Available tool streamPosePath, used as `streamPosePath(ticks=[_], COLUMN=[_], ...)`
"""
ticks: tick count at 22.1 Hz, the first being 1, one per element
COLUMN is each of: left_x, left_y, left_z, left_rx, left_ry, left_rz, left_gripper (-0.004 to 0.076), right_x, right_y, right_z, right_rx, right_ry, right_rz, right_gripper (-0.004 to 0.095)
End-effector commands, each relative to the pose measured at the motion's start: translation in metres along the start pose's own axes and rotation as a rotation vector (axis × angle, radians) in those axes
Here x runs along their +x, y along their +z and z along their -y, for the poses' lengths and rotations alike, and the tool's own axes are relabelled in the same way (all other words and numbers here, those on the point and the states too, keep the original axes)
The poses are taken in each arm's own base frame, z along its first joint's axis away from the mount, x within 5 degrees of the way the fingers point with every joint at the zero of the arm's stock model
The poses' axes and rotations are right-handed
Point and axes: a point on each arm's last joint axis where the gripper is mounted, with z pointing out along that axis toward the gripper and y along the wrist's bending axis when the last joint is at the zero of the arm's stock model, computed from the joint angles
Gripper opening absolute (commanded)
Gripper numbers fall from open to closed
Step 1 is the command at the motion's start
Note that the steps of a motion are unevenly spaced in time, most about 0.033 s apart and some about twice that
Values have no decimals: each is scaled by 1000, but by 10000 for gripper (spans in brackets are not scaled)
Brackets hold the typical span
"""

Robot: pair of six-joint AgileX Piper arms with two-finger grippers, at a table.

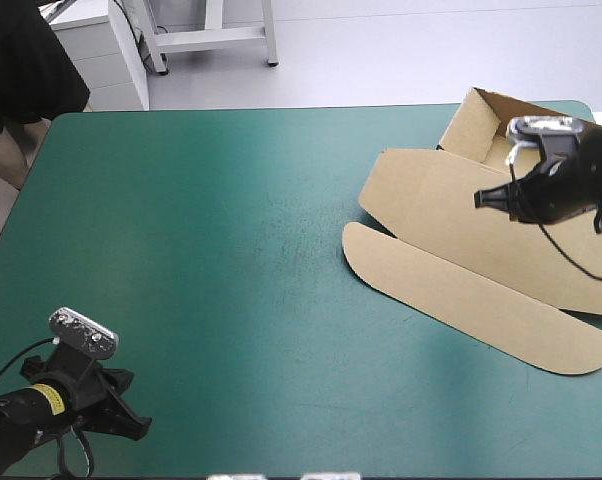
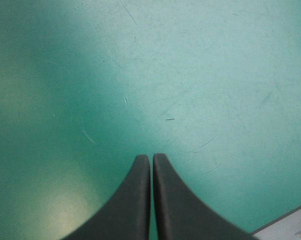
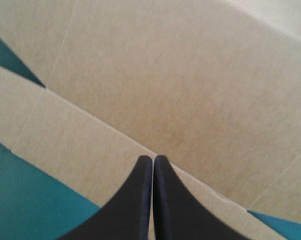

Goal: Fold the box

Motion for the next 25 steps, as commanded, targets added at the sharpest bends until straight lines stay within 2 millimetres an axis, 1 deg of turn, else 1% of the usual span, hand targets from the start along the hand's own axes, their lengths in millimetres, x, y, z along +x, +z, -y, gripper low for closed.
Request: streamPosePath(ticks=[1,2,3,4,5,6,7,8,10,14,15,19,22,25], left_x=[-10,-10,-10,-10,-8,-7,-2,0,11,24,28,41,41,41], left_y=[-5,-5,-5,-5,-4,-5,-6,-7,-6,-3,-3,1,-1,-1], left_z=[3,3,3,3,5,5,8,8,10,12,12,13,13,13], left_rx=[34,34,32,34,45,50,65,69,77,78,77,75,74,74], left_ry=[-21,-21,-21,-24,-30,-27,-7,6,33,33,33,34,33,33], left_rz=[79,81,101,121,165,190,222,236,253,264,276,294,306,306], left_gripper=[-8,-8,-8,-8,-8,-8,-8,-8,-8,-8,-8,-8,-8,-8], right_x=[42,57,78,94,116,129,151,162,193,222,233,258,263,266], right_y=[-20,-20,-21,-21,-23,-24,-26,-28,-33,-36,-35,-32,-38,-40], right_z=[-6,-7,-8,-9,-11,-13,-15,-16,-20,-21,-21,-24,-25,-25], right_rx=[-7,-10,-13,-18,-24,-31,-43,-50,-72,-68,-64,-85,-84,-85], right_ry=[-70,-71,-68,-71,-96,-105,-106,-105,-96,-104,-108,-104,-110,-111], right_rz=[135,143,154,159,175,187,212,225,280,337,369,430,485,496], right_gripper=[-5,-5,-5,-5,-5,-5,-5,-5,-5,-5,-5,-5,-5,-5])
